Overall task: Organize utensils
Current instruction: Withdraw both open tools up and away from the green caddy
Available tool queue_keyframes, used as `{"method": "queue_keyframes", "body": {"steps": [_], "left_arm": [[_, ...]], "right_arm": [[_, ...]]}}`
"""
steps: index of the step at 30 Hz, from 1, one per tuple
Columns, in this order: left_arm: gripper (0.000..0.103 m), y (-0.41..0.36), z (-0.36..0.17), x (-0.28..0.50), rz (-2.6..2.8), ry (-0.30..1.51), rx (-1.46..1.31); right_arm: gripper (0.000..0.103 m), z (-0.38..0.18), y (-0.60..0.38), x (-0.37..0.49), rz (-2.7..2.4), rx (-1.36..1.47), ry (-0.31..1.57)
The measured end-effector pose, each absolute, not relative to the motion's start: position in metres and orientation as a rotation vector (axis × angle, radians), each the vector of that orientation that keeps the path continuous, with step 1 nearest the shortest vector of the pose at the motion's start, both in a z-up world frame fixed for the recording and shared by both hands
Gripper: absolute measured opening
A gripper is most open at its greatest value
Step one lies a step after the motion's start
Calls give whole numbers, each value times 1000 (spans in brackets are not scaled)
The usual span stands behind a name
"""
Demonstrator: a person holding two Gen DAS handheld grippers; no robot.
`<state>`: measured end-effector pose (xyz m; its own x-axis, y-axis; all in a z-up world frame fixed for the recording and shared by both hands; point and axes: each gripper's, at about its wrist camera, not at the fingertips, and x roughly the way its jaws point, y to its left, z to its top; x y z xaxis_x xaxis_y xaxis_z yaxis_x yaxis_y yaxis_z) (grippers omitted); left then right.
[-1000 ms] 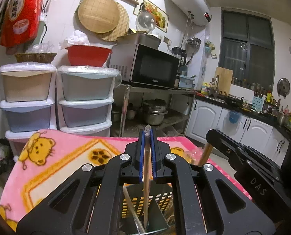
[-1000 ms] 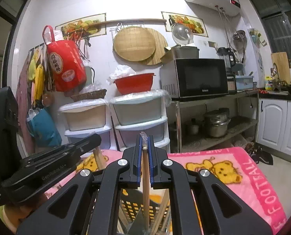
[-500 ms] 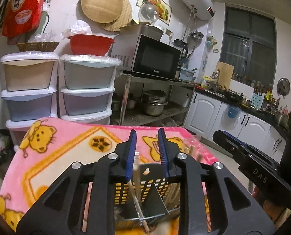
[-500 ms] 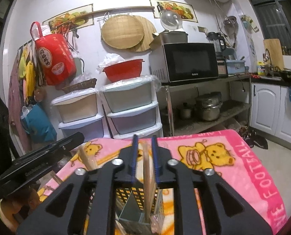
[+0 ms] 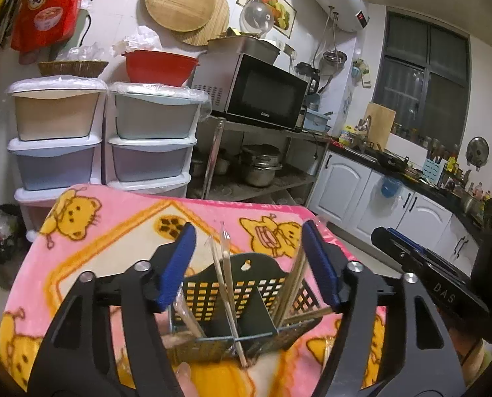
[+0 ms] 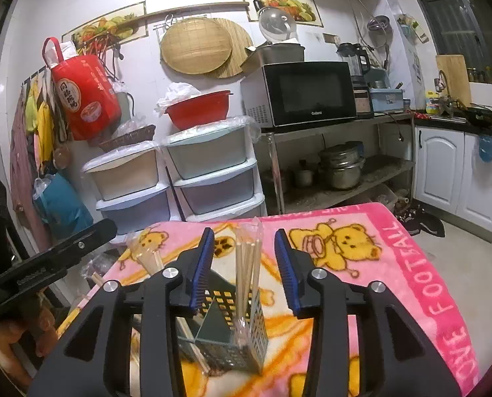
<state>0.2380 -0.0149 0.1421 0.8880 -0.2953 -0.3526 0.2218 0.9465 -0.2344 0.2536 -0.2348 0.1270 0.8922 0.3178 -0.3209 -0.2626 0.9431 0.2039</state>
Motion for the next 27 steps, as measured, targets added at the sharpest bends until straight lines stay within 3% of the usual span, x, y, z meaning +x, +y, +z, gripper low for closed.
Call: {"method": "queue_keyframes", "body": {"steps": [6,12,27], "left_arm": [[76,-17,140,225,-280,421,-180],[84,-19,131,213,-291,446,-158],[88,-21,111,190,-311,485,-128]], "right_arm": [[48,128,-238,239,321,151,372],[52,126,-238,223,340,129,387],[57,105,-243,202,348,111,456]]}}
